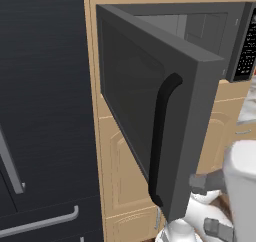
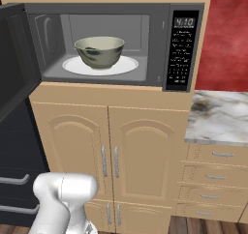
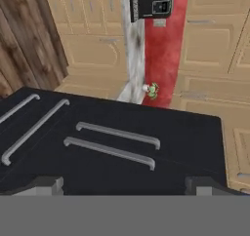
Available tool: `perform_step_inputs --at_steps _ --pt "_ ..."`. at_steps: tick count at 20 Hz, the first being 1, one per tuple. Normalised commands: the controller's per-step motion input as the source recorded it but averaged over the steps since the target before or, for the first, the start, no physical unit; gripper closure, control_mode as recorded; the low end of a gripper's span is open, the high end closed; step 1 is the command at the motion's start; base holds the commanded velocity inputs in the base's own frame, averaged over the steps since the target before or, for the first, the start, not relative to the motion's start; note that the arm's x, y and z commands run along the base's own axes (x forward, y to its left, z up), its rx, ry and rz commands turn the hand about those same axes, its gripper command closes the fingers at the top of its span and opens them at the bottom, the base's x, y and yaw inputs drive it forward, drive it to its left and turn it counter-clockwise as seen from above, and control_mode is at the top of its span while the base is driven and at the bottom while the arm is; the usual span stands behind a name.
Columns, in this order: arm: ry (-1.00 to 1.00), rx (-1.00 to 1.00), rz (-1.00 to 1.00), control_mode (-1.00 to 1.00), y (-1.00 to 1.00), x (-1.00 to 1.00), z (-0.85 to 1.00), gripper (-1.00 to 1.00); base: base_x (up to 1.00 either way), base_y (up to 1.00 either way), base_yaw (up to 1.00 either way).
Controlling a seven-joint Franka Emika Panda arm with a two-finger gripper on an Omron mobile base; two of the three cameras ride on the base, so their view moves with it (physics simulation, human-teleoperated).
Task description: Pick the cucumber from the sink and place it in the bowl. Then pick the bowl and place it in the microwave. Then close the microwave door and press the start button.
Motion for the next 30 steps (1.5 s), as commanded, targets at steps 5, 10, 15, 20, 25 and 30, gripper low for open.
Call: perform_step_inputs --at_steps 5,10,15,20,25,30 --pt "0.01 0.0 -0.2 -1.0 0.45 0.4 -0.32 -1.0 0.0 0.0 0.0" --pt "0.01 0.0 -0.17 -1.0 0.34 0.5 -0.14 -1.0 0.0 0.0 0.0" --pt "0.04 0.0 -0.15 -1.0 0.31 0.46 -0.25 -1.0 0.0 0.0 0.0" --pt "0.02 0.0 -0.13 -1.0 0.25 0.32 -0.21 -1.0 0.0 0.0 0.0" --pt "0.05 0.0 -0.16 -1.0 0.08 0.52 -0.13 -1.0 0.0 0.0 0.0" --pt "0.05 0.0 -0.15 -1.0 0.12 0.51 -0.26 -1.0 0.0 0.0 0.0"
